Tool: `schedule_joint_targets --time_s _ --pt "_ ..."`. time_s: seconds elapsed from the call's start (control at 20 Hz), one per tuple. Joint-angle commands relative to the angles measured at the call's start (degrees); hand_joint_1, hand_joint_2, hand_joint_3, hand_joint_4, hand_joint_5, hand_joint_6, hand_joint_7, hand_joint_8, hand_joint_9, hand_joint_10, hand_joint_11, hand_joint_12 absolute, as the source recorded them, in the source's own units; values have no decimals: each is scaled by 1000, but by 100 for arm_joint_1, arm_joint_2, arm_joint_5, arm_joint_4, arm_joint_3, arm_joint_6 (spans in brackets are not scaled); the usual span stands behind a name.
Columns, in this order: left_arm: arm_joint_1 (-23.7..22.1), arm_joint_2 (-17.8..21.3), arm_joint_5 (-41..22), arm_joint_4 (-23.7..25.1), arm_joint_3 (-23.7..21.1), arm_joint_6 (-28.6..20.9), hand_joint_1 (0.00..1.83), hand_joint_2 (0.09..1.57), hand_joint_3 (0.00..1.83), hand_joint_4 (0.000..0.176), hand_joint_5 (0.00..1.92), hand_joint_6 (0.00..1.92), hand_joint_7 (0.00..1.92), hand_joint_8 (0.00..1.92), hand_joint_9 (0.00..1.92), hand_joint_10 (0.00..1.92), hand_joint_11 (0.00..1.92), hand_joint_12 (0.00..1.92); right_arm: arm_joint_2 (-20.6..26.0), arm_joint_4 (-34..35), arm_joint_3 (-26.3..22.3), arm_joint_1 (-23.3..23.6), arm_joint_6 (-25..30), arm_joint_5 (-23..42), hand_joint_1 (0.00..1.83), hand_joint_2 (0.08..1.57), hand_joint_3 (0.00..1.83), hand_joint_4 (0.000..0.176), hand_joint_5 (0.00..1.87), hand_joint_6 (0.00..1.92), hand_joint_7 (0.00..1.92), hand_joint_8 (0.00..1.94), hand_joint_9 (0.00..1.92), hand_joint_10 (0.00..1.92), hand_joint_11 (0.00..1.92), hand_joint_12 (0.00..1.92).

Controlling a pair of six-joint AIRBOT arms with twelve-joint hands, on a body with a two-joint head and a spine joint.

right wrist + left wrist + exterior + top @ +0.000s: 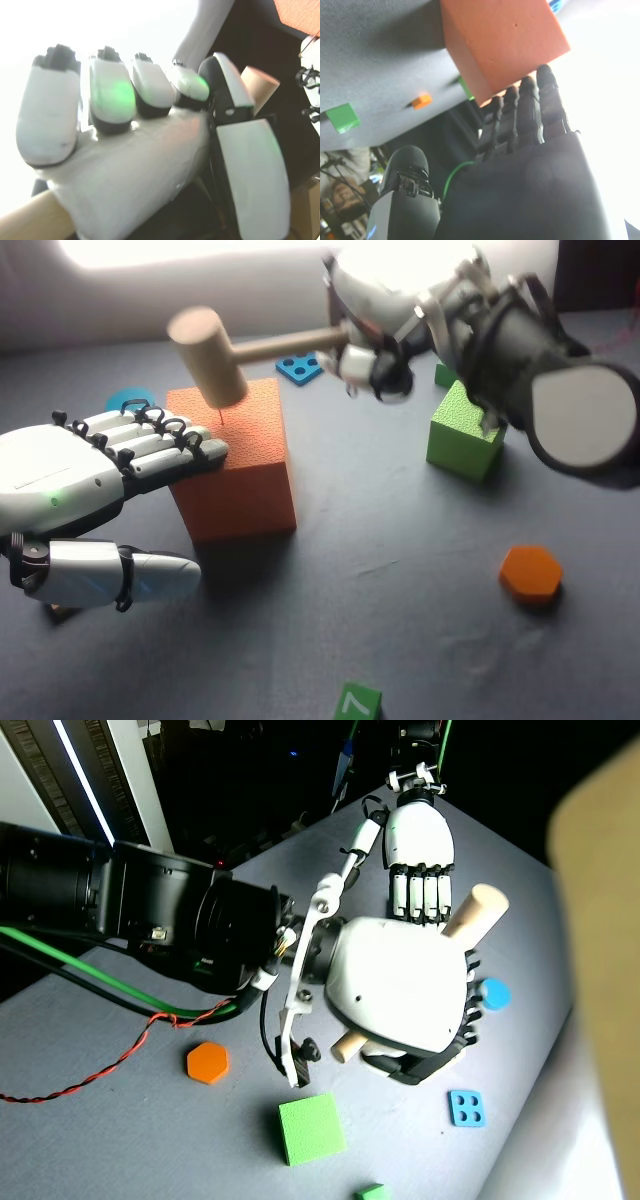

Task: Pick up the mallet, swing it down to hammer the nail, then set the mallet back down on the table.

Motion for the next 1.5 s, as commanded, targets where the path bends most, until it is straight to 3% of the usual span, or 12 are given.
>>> schedule_joint_targets --time_s 0.0,0.15,0.6,1.1,1.3,1.45 --pt "-11 -93 -191 136 -25 -77 0 1200 0 0 65 2 112 1 115 0 0 253 73 -354 8 -34 -62 -412 629 1565 3 176 1377 1921 1608 1941 1698 1921 1834 1921" --pt "-1 -92 -192 136 -22 -77 0 1196 0 0 59 1 104 2 111 2 0 238 115 -412 9 -99 -62 -454 592 1568 3 176 1375 1921 1597 1941 1680 1921 1816 1921" --pt "-1 -92 -193 136 -22 -77 0 1201 0 0 52 3 90 4 97 4 0 226 118 -418 -7 584 51 -373 679 1534 0 176 1360 1921 1586 1941 1671 1921 1808 1921" --pt "-1 -91 -198 136 -22 -77 0 1200 0 0 53 1 105 3 106 4 0 222 339 -416 -284 245 -66 -412 659 1538 2 176 1345 1921 1574 1941 1654 1921 1789 1921" --pt "3 -89 -200 136 -23 -81 0 1203 1 0 28 0 81 1 84 0 0 175 755 -444 -755 73 -24 -426 693 1526 0 176 1335 1921 1568 1941 1651 1921 1785 1921" --pt "3 -89 -204 136 -25 -90 0 1204 0 0 48 0 103 1 108 2 0 226 1110 -1027 -1119 -109 344 -406 705 1518 0 176 1335 1921 1573 1941 1655 1921 1788 1921"
